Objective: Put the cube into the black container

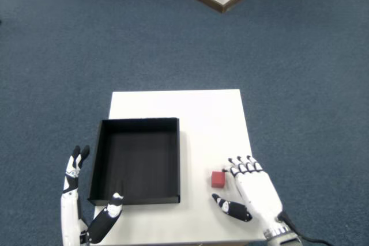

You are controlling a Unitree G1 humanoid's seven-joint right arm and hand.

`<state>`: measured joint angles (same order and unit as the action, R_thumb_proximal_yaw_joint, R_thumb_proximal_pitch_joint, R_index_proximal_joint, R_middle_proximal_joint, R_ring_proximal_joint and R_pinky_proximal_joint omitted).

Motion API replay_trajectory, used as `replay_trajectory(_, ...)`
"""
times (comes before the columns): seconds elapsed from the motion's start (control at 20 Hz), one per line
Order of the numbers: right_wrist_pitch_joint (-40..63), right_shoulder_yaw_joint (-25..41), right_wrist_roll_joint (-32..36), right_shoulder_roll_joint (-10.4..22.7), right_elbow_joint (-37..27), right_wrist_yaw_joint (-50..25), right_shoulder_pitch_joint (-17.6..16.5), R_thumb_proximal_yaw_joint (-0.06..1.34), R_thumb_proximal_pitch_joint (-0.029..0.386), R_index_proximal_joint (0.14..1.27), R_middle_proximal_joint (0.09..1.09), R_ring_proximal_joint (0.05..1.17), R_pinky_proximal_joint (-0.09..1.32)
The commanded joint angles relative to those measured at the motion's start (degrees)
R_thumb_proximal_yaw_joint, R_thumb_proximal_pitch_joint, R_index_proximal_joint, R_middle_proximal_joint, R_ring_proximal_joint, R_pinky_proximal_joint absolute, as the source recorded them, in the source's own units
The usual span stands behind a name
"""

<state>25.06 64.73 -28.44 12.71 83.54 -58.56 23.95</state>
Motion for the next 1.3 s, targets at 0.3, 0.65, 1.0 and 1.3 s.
replay_trajectory(0.3,0.26,-1.72,2.47,0.90,0.24,0.90,0.98,0.61,0.036,0.48,0.22,0.19,-0.02)
replay_trajectory(0.65,-0.14,-1.96,2.73,1.02,0.13,1.17,0.23,0.62,0.044,0.48,0.21,0.19,-0.02)
replay_trajectory(1.0,-0.30,-1.84,2.46,0.33,-0.75,0.07,0.88,0.63,0.052,0.47,0.21,0.18,-0.02)
replay_trajectory(1.3,0.01,-1.30,1.66,-0.02,-1.34,-2.04,1.56,0.63,0.060,0.47,0.21,0.18,-0.02)
